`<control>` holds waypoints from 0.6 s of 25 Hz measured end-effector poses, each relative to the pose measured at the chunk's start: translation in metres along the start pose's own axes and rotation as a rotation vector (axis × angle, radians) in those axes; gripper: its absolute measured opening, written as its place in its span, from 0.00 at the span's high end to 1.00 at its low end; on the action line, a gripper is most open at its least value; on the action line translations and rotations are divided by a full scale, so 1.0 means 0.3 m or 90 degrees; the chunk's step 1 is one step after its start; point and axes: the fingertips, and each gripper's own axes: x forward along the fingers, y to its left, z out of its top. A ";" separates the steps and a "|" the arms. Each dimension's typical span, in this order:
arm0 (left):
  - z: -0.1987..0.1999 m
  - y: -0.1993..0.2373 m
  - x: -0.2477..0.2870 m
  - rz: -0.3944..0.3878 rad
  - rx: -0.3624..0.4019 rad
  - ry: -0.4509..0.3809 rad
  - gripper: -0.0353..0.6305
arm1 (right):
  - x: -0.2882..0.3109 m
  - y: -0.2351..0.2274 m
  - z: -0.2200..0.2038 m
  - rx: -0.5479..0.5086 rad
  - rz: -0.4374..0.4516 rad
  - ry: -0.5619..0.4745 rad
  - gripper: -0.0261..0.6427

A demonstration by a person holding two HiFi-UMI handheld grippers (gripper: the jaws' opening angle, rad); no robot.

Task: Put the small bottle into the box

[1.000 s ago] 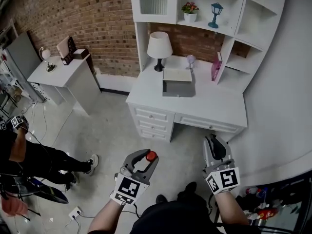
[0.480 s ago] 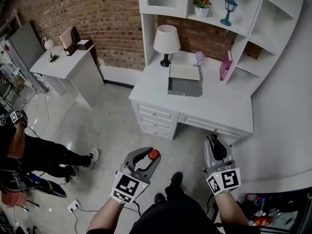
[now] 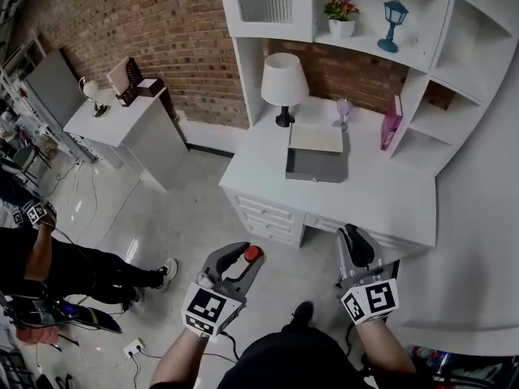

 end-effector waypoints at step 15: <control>0.109 0.036 0.264 0.018 0.009 -0.013 0.75 | 0.108 -0.248 -0.023 0.010 0.007 -0.011 0.88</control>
